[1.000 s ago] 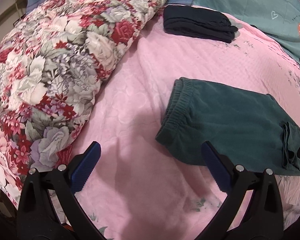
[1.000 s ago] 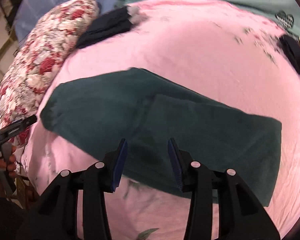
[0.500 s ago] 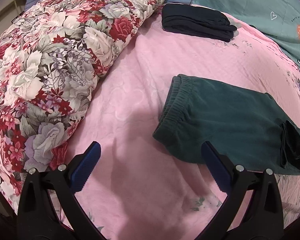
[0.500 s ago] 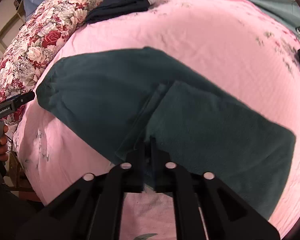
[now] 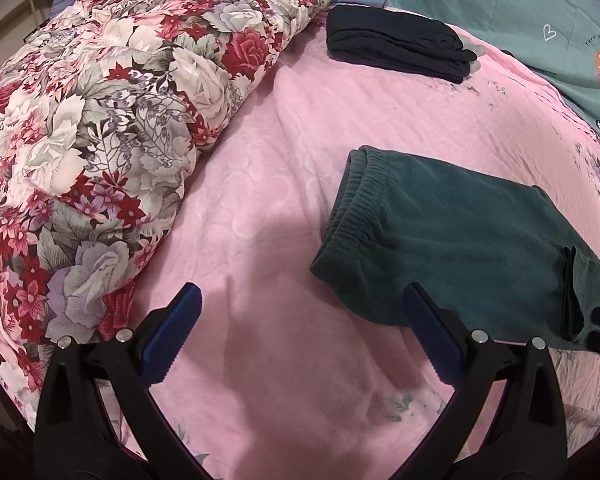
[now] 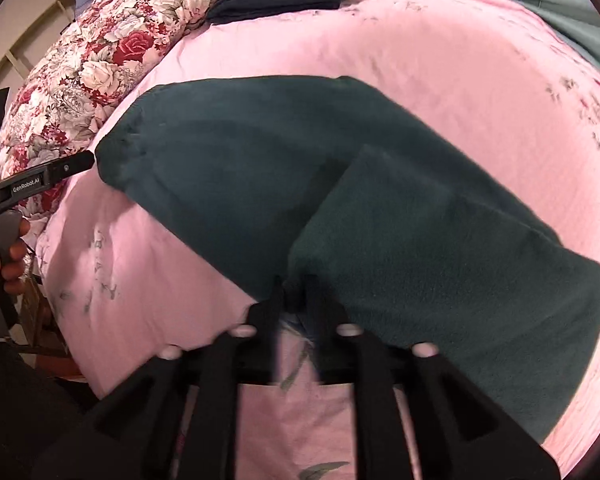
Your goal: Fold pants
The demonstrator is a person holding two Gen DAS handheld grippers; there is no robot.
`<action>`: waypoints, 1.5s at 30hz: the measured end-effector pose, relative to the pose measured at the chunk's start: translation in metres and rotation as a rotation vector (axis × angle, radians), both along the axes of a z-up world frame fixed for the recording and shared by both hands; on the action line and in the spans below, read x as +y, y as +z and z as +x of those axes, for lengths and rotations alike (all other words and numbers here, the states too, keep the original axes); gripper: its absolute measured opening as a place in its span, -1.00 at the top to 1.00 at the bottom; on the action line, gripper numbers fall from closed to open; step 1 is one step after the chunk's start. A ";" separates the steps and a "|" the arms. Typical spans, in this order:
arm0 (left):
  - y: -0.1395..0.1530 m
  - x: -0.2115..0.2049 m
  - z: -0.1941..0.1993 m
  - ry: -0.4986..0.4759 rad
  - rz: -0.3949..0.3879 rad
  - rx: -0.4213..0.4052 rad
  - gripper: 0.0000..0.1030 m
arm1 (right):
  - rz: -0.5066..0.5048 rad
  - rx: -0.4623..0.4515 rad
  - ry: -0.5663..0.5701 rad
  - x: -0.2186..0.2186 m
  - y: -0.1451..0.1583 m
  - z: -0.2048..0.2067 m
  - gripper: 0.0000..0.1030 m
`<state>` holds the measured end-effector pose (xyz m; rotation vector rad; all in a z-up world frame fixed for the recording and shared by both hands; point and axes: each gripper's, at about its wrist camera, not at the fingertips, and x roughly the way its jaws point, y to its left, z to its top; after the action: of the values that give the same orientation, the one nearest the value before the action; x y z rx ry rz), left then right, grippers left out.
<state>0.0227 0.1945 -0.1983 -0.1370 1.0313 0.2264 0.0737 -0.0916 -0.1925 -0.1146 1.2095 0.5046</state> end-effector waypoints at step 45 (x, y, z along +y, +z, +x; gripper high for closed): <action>-0.030 -0.300 0.058 -0.831 0.006 -0.033 -0.34 | 0.290 0.059 -0.612 -0.243 -0.018 0.024 0.95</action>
<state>0.0804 -0.1050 -0.2286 0.2952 0.9768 -0.5259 0.0974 -0.3348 -0.2103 0.5089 1.1457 0.1385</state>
